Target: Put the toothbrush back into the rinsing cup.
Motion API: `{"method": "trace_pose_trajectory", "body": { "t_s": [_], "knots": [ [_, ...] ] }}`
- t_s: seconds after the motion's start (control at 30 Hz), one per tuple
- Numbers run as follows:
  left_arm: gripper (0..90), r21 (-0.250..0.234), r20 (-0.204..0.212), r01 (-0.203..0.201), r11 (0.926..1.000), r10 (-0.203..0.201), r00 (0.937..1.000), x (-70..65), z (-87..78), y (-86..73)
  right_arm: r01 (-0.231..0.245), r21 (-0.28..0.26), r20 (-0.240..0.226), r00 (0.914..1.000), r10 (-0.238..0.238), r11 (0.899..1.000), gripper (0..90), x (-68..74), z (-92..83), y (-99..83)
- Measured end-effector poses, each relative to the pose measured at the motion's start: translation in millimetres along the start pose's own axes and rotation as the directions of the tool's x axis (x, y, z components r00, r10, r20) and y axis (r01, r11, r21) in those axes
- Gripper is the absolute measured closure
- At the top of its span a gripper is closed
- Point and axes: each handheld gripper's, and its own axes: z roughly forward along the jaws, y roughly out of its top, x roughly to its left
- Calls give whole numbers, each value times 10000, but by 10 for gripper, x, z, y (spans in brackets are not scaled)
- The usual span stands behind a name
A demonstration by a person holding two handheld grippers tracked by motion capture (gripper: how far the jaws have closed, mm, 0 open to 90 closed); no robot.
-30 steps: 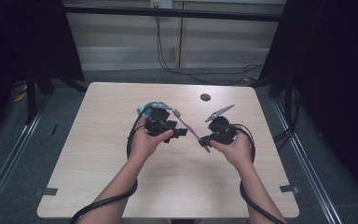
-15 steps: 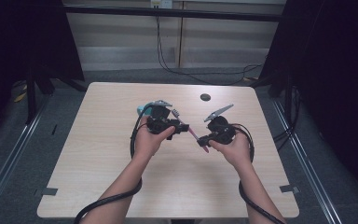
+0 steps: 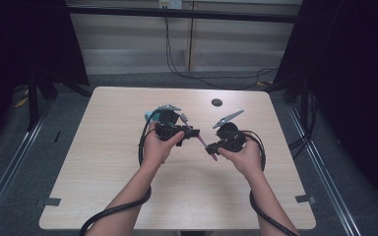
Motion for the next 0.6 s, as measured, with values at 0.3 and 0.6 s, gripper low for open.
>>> {"method": "trace_pose_trajectory", "body": {
  "t_s": [0.3,0.6],
  "knots": [
    [695,-72,313,393,9992,-391,9987,25,-9,-4,-113,63,9,9999,113,9999,826,-3,33,4],
    [747,-234,554,653,9976,-640,9964,17,-26,21,-210,-77,-61,9998,209,9998,825,-7,59,19]
  ]
}}
